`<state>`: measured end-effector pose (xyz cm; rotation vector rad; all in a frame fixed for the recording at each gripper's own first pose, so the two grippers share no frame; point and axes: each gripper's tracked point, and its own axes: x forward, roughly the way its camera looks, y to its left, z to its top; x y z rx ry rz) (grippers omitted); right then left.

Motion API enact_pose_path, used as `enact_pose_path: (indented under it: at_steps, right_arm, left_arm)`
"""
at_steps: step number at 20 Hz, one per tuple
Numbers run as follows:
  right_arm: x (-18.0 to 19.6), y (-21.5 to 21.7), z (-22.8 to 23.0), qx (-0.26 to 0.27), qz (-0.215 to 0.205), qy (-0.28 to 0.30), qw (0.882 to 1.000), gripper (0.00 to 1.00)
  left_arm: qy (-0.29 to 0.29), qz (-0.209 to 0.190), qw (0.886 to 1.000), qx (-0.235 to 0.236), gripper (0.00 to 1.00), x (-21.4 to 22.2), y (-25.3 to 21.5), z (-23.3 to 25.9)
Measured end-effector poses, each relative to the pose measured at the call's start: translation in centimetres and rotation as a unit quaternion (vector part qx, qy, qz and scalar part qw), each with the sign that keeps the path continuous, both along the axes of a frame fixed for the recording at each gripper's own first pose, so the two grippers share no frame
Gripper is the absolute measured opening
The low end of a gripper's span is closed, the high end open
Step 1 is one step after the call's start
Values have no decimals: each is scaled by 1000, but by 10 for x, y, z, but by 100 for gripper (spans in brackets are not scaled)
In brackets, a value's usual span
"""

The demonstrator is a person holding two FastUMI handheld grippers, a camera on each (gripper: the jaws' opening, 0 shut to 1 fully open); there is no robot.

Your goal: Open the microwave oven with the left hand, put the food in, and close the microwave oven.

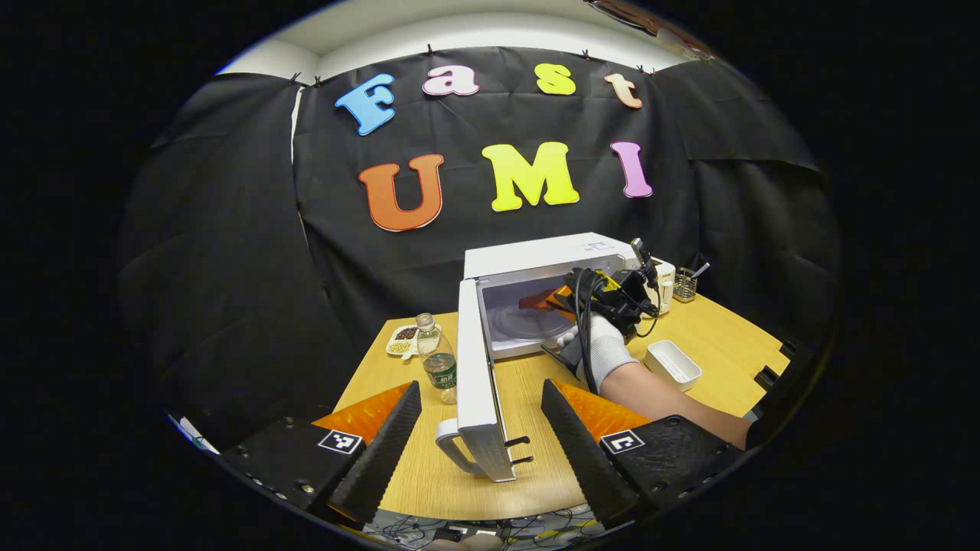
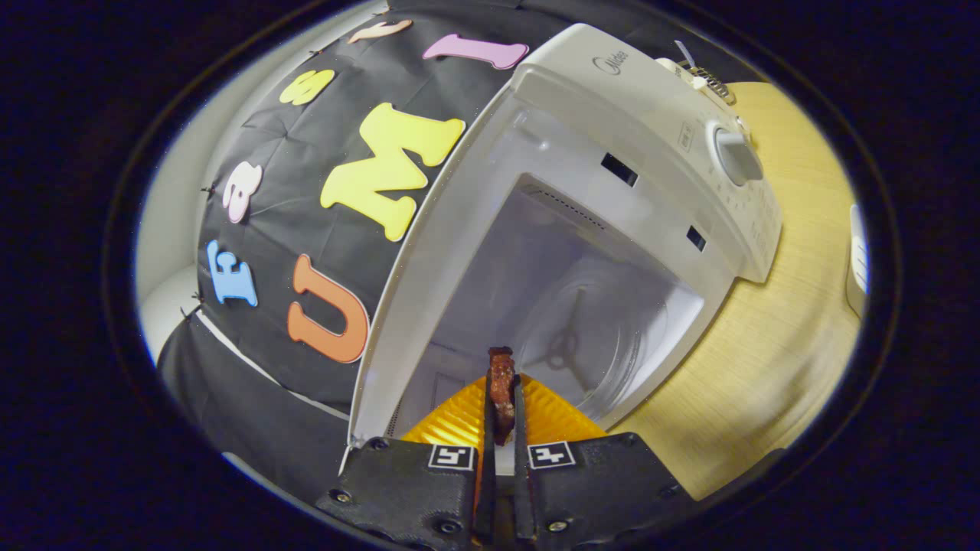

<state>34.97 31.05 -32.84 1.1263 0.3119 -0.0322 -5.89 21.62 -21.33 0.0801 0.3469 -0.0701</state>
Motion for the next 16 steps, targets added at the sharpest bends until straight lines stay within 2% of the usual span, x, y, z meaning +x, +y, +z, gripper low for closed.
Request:
enact_pose_path:
  at_steps: [7, 9, 11, 14, 16]
  right_arm:
    - [18, 1, -51, -21, -26, 36, 999, 12]
    - [19, 0, -56, -22, -35, 31, 999, 12]
    - [20, -3, -61, -47, -37, 34, 998, 13]
    - [18, -15, -70, -110, -45, 54, 991, 23]
    - [19, -17, -72, -131, -36, 59, 989, 31]
  left_arm:
    - [9, 7, 1000, -4, 97, 3, 9, -17]
    - [7, 6, 1000, -1, 98, 2, 9, -14]
    - [4, 6, 1000, 5, 97, 3, 10, -11]
    - [7, 2, 1000, 6, 97, 2, 9, -12]
    - [6, -1, 1000, 14, 97, 3, 11, -11]
